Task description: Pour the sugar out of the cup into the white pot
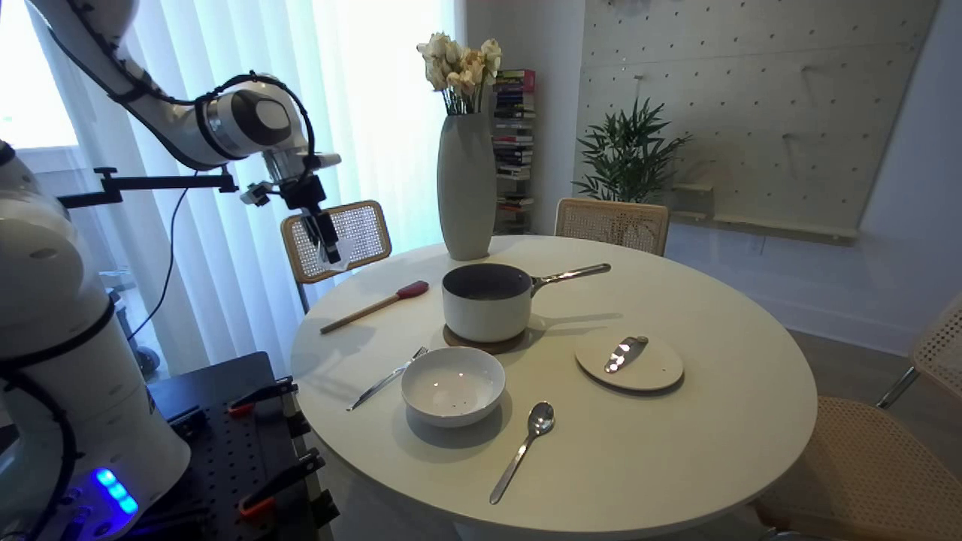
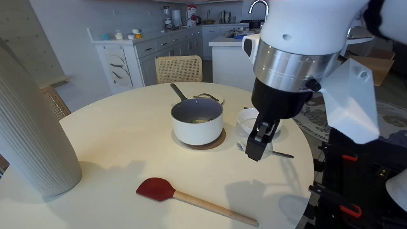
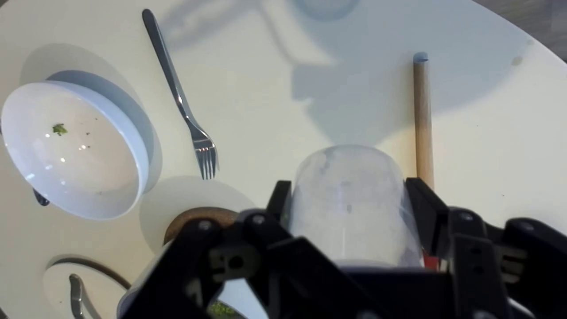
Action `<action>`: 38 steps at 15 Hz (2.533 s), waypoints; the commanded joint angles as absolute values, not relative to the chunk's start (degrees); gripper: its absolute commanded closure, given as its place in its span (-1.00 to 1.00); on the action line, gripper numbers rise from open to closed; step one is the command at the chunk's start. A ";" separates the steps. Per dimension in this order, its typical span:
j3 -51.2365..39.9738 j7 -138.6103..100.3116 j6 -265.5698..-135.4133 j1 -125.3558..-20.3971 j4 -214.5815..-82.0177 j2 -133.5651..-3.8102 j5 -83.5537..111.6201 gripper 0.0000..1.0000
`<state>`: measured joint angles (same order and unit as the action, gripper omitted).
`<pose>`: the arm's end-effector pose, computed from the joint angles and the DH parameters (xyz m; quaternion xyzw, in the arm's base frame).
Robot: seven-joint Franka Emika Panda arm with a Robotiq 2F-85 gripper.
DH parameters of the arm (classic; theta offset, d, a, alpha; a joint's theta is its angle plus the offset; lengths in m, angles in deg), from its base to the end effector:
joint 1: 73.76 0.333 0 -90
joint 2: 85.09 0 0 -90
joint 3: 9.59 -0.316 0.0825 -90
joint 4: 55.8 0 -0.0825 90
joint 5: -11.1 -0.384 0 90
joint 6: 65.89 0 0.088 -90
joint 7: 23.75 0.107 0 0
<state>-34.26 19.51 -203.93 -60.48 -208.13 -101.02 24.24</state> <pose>0.3270 0.2444 0.3243 0.9905 0.0318 0.0841 0.1038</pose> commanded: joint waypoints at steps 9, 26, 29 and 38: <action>-34.83 25.50 -207.61 -61.56 -208.91 -101.87 25.46 0.18; -17.62 34.32 -213.13 -54.98 -173.86 -59.90 41.54 0.18; -13.01 35.82 -213.55 -50.16 -173.15 -60.16 43.60 0.18; -8.52 42.96 -214.57 -45.63 -173.68 -57.23 49.38 0.18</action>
<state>-9.84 39.78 -213.86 -46.94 -173.57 -57.97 47.30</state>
